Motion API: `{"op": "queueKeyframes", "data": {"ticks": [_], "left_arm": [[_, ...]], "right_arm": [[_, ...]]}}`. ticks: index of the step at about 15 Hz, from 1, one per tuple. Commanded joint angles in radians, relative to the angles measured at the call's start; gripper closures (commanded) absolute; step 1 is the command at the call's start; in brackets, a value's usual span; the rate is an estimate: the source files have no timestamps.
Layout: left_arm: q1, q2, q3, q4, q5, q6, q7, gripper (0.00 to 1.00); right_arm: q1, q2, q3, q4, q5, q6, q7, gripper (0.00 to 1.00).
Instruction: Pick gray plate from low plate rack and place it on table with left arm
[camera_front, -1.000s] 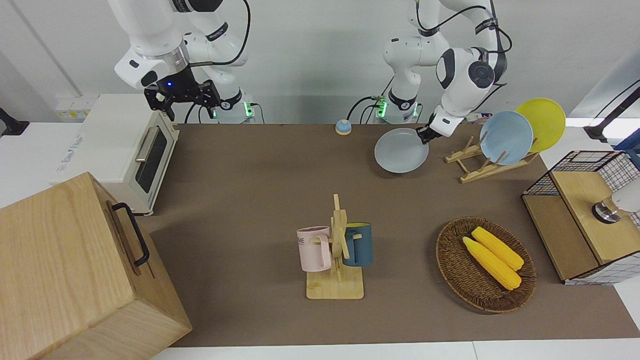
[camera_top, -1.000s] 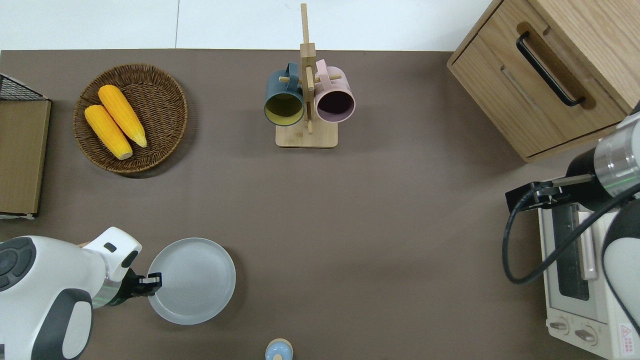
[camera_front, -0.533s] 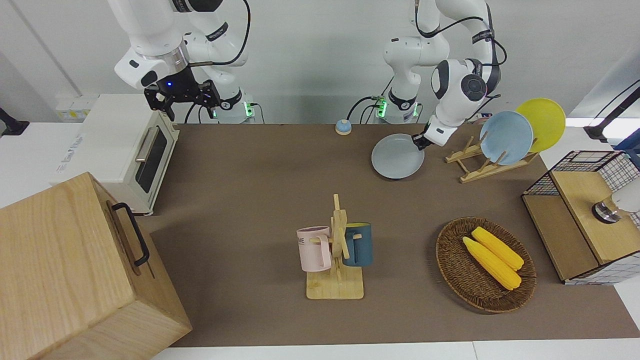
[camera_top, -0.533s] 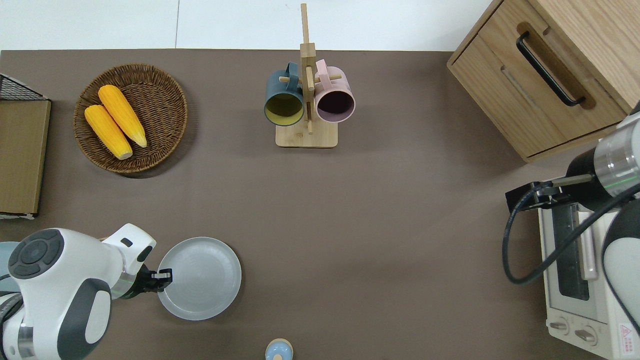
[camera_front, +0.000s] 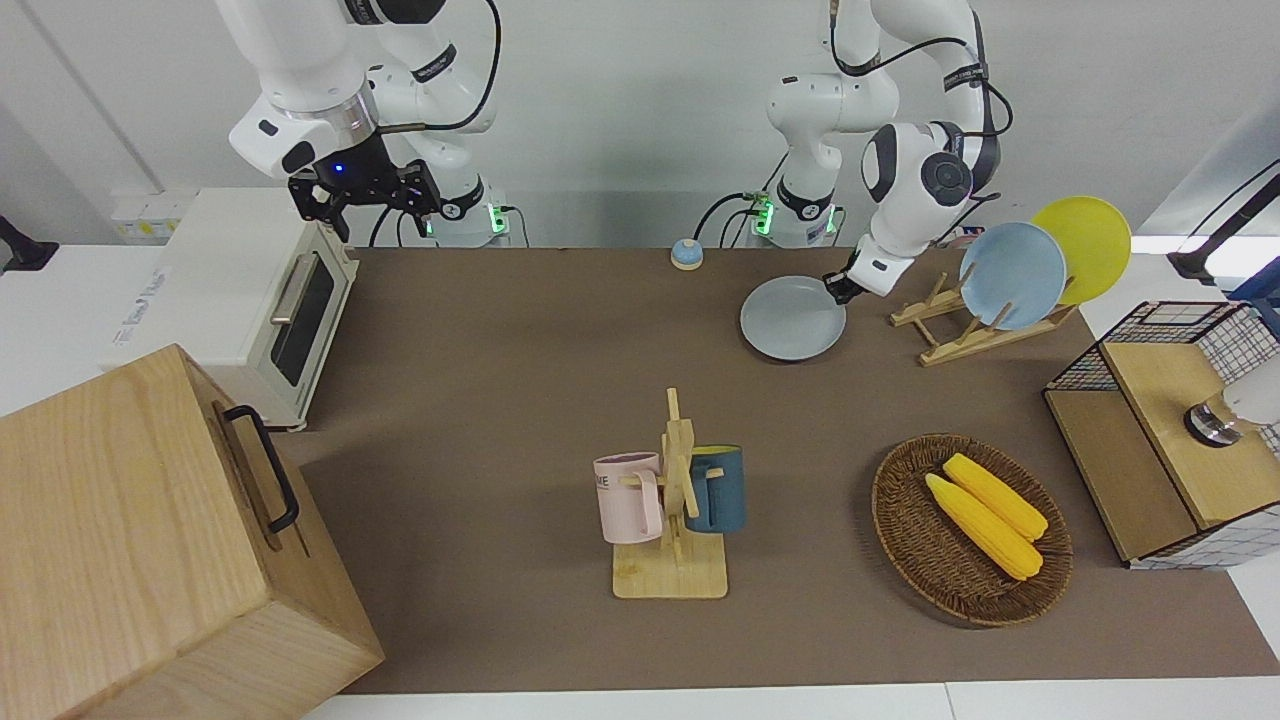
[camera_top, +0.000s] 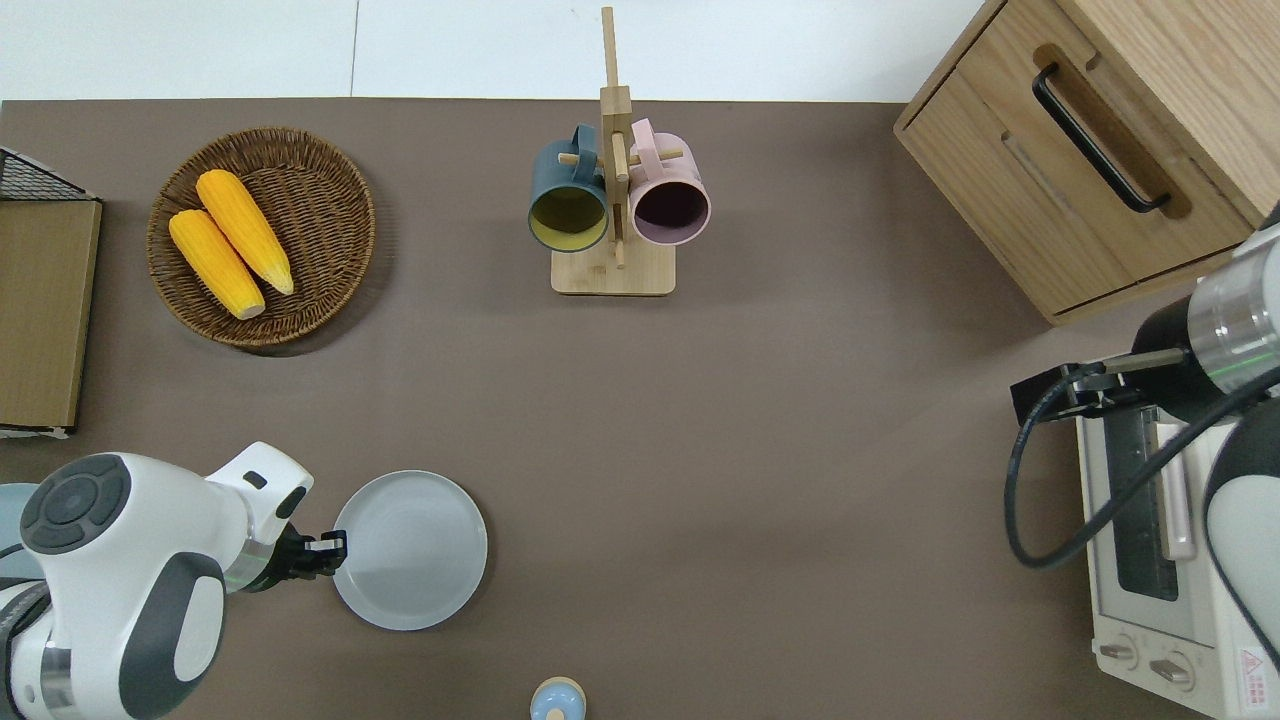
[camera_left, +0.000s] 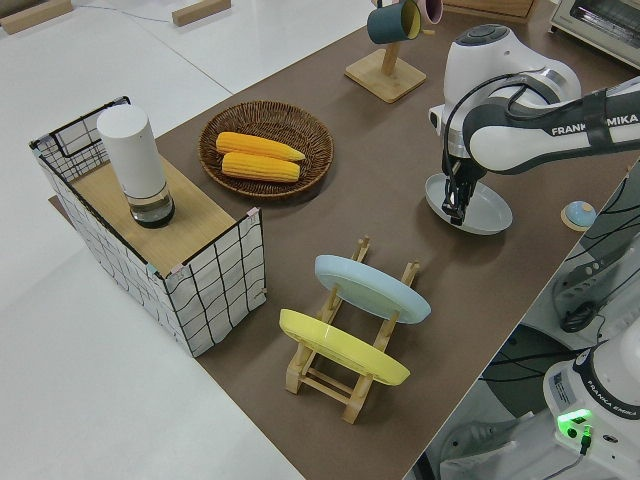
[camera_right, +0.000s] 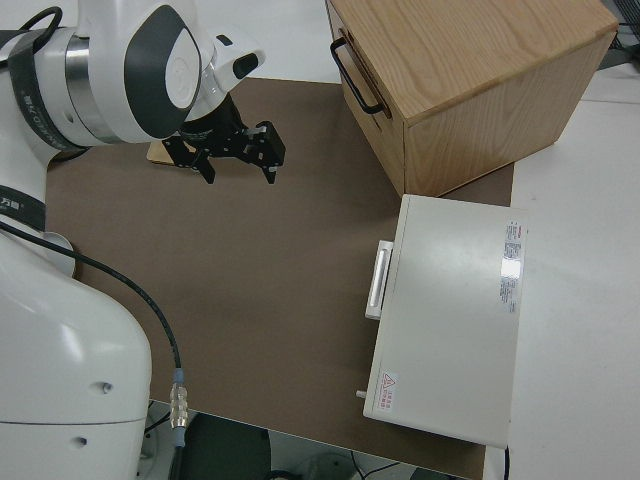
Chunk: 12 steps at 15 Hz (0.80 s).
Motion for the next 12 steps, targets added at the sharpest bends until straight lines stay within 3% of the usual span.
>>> {"op": "queueKeyframes", "data": {"ticks": [1,5,7,8,9,12], "left_arm": [[-0.014,0.006,0.007,0.01,-0.008,0.015,-0.012,0.58],[-0.008,0.006,0.01,0.044,-0.003,0.013,-0.009,0.4],[-0.007,0.006,0.018,0.084,-0.001,0.001,-0.009,0.23],[-0.005,0.006,0.018,0.104,0.0,0.001,-0.007,0.07],[-0.005,0.006,0.019,0.127,0.002,-0.007,-0.006,0.01],[-0.004,0.006,0.022,0.186,0.002,-0.034,-0.007,0.01]], "right_arm": [[-0.026,-0.002,0.024,0.01,-0.007,-0.015,0.013,0.017],[-0.026,-0.002,0.024,0.01,-0.007,-0.015,0.013,0.017],[-0.026,-0.002,0.024,0.01,-0.007,-0.015,0.013,0.017],[-0.026,-0.002,0.024,0.01,-0.008,-0.015,0.013,0.017],[-0.026,-0.002,0.024,0.01,-0.008,-0.015,0.013,0.017],[-0.026,-0.002,0.024,0.01,-0.008,-0.015,0.013,0.017]]}}
